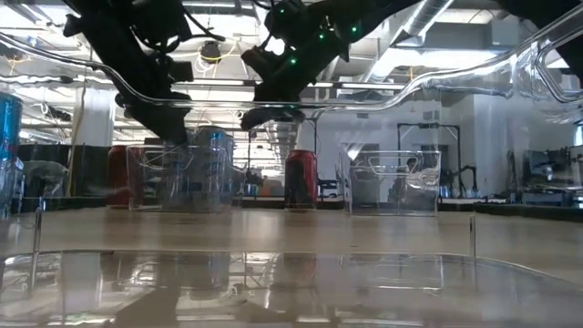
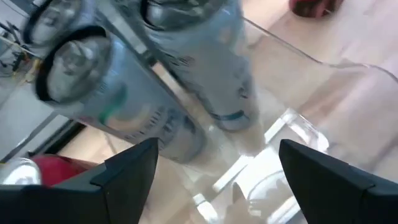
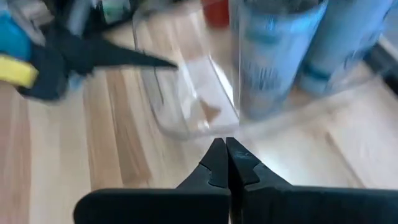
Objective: Sort soda cans
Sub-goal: Adjust the white-blue soda can in the top left transparent bin
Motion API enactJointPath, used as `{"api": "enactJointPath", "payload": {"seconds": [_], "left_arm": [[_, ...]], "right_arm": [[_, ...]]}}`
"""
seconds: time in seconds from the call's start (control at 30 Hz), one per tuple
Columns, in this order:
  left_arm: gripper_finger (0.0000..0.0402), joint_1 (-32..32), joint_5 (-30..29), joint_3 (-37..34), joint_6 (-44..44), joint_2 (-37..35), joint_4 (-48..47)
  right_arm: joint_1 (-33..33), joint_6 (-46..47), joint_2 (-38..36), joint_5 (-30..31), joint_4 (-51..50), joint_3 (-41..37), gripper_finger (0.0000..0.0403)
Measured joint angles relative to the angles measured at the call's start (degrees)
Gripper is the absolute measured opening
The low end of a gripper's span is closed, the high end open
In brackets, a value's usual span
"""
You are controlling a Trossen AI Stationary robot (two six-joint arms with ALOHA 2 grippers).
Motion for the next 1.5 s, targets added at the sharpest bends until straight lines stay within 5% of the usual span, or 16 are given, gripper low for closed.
{"api": "enactJointPath", "payload": {"seconds": [0.27,0.67,0.93,1.23,1.5], "left_arm": [[0.0313,-6.85,1.82,0.02,-6.99,-0.19,0.04],[0.0105,1.29,12.86,0.0,-8.29,-0.04,5.18],[0.0021,4.48,14.99,0.0,-7.38,-0.04,12.68],[0.0002,9.26,14.42,0.0,-6.04,1.37,14.6],[0.0002,11.36,17.47,0.01,-5.34,10.06,18.58]], "right_arm": [[-0.06,-1.71,-2.62,0.55,-7.9,-0.09,0.0002],[1.92,-3.33,-10.55,3.6,-7.45,-0.07,0.0002],[4.59,-6.06,-12.33,4.0,-9.46,-0.07,0.0002],[4.23,-6.37,-12.34,4.98,-10.84,-0.07,0.0002],[3.68,-6.35,-12.34,4.98,-11.94,-0.07,0.0002]]}}
